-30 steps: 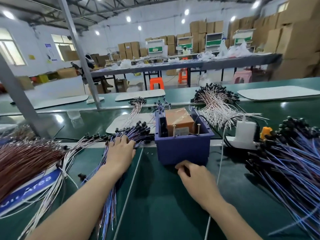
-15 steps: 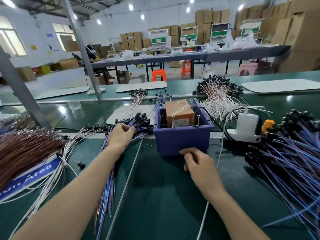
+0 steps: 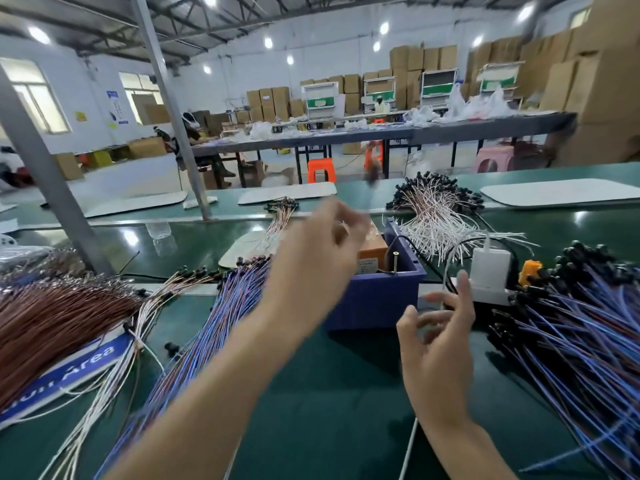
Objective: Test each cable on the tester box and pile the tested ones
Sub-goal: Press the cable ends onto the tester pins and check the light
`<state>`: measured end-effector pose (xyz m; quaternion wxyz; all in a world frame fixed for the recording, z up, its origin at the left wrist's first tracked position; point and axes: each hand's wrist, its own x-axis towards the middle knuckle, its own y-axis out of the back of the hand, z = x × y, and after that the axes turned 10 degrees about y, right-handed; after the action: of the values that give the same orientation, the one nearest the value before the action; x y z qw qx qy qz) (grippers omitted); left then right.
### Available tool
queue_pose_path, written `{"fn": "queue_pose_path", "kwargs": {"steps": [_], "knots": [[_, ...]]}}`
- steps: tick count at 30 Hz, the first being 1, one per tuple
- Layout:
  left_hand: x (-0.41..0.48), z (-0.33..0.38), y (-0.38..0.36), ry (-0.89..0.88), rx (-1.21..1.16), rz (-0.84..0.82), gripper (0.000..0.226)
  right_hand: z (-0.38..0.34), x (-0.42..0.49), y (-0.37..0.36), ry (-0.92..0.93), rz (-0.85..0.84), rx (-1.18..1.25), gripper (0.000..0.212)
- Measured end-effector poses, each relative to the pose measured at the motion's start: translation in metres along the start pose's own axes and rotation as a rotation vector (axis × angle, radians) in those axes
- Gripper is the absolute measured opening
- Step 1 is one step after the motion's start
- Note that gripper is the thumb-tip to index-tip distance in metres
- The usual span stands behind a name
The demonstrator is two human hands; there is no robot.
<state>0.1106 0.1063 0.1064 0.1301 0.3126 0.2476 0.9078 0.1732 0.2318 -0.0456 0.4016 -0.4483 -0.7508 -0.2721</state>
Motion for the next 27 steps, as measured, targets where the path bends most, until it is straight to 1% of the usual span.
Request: {"fn": "queue_pose_path", "kwargs": {"steps": [1, 2, 3, 4, 5, 6, 7, 8, 9, 10, 12, 14, 15, 17, 18, 20, 21, 22, 24, 25, 27], "knots": [[-0.013, -0.001, -0.017, 0.024, 0.128, -0.102, 0.018, 0.001, 0.001, 0.003, 0.044, -0.005, -0.041, 0.08], [-0.026, -0.002, -0.032, 0.025, 0.269, -0.187, 0.021, 0.003, 0.001, 0.005, 0.06, -0.02, -0.078, 0.083], [-0.037, -0.003, -0.044, -0.001, 0.394, -0.252, 0.023, 0.007, 0.0, 0.008, 0.073, -0.031, -0.13, 0.082], [-0.047, -0.005, -0.054, -0.054, 0.482, -0.295, 0.024, 0.011, -0.001, 0.01, 0.083, -0.042, -0.182, 0.073], [-0.056, -0.007, -0.062, -0.13, 0.541, -0.321, 0.024, 0.014, -0.001, 0.012, 0.1, -0.038, -0.266, 0.057], [-0.062, -0.008, -0.066, -0.212, 0.576, -0.34, 0.023, 0.016, 0.001, 0.014, 0.089, -0.043, -0.348, 0.036], [-0.067, -0.009, -0.068, -0.283, 0.598, -0.362, 0.023, 0.016, 0.003, 0.014, 0.061, -0.034, -0.401, 0.032], [-0.071, -0.011, -0.068, -0.335, 0.596, -0.384, 0.028, 0.017, 0.003, 0.015, 0.01, -0.018, -0.418, 0.042], [-0.073, -0.014, -0.065, -0.355, 0.59, -0.428, 0.034, 0.018, 0.003, 0.015, -0.08, 0.0, -0.383, 0.049], [-0.074, -0.017, -0.062, -0.353, 0.575, -0.487, 0.038, 0.017, 0.004, 0.015, -0.192, 0.023, -0.295, 0.051], [-0.072, -0.024, -0.051, -0.294, 0.576, -0.606, 0.03, 0.019, 0.006, 0.015, -0.365, 0.082, -0.098, 0.054], [-0.069, -0.033, -0.037, -0.266, 0.667, -0.653, 0.022, 0.022, 0.008, 0.017, -0.418, 0.124, -0.009, 0.061], [-0.067, -0.039, -0.03, -0.274, 0.705, -0.632, 0.022, 0.025, 0.008, 0.017, -0.466, 0.133, 0.024, 0.064], [-0.06, -0.048, -0.016, -0.313, 0.724, -0.493, 0.024, 0.029, 0.011, 0.017, -0.579, 0.179, 0.111, 0.065], [-0.058, -0.053, -0.011, -0.394, 0.684, -0.369, 0.023, 0.03, 0.012, 0.016, -0.598, 0.19, 0.155, 0.06], [-0.057, -0.059, -0.012, -0.402, 0.641, -0.292, 0.025, 0.027, 0.011, 0.014, -0.589, 0.186, 0.242, 0.041], [-0.057, -0.064, -0.016, -0.401, 0.635, -0.236, 0.031, 0.025, 0.011, 0.013, -0.577, 0.18, 0.27, 0.031], [-0.056, -0.071, -0.023, -0.402, 0.631, -0.182, 0.039, 0.023, 0.01, 0.013, -0.572, 0.179, 0.288, 0.028], [-0.054, -0.08, -0.034, -0.411, 0.604, -0.008, 0.051, 0.023, 0.01, 0.014, -0.589, 0.195, 0.31, 0.037], [-0.055, -0.083, -0.04, -0.407, 0.57, 0.095, 0.052, 0.023, 0.011, 0.015, -0.61, 0.201, 0.319, 0.042], [-0.057, -0.084, -0.054, -0.406, 0.489, 0.252, 0.051, 0.018, 0.015, 0.016, -0.631, 0.152, 0.335, 0.044]]}}
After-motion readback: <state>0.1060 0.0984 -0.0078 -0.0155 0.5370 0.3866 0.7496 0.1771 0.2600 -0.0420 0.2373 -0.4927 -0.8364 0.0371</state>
